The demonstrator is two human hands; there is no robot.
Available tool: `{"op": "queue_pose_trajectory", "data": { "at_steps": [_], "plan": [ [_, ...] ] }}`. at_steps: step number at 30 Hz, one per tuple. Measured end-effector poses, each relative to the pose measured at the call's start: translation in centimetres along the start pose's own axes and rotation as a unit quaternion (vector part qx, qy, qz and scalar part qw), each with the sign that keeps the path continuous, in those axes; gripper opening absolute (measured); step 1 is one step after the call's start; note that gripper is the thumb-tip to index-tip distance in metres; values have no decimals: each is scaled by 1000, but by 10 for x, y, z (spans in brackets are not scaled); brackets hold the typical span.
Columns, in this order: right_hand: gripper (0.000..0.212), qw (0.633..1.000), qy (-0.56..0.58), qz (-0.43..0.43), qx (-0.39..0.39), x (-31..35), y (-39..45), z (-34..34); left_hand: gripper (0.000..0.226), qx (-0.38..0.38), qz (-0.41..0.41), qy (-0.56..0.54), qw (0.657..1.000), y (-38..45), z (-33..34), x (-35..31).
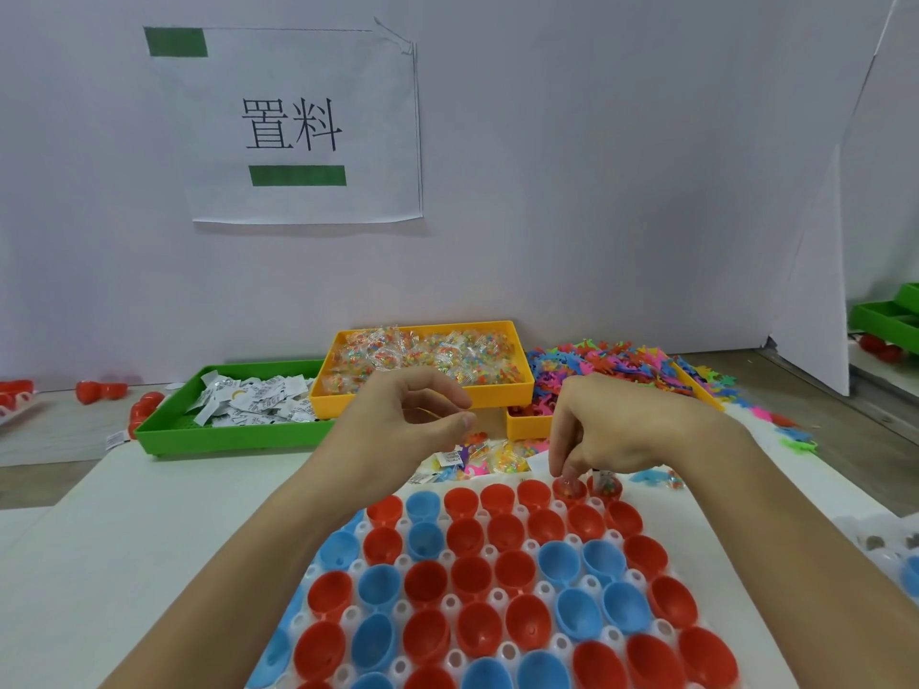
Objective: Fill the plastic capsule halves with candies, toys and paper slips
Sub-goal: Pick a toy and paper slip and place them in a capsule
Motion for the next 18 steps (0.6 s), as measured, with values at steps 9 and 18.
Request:
{"op": "queue_pose_trajectory", "data": {
  "at_steps": [9, 18],
  "plan": [
    [25, 995, 7, 4, -96, -23, 7, -4, 10, 3, 3, 3, 1000, 2, 0, 2],
    [73, 996, 47, 61, -53, -23, 19, 19, 12, 4, 1, 4, 1000, 2, 1, 1]
  ]
}}
Point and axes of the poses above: each hand's wrist, its own y-axis towards the middle knuckle, its own z-axis out of the palm, x = y × z, the point moved 4 cm from there along y, towards the middle knuckle, and after that the axes turned 8 degrees about -z, right-handed, at the moved point
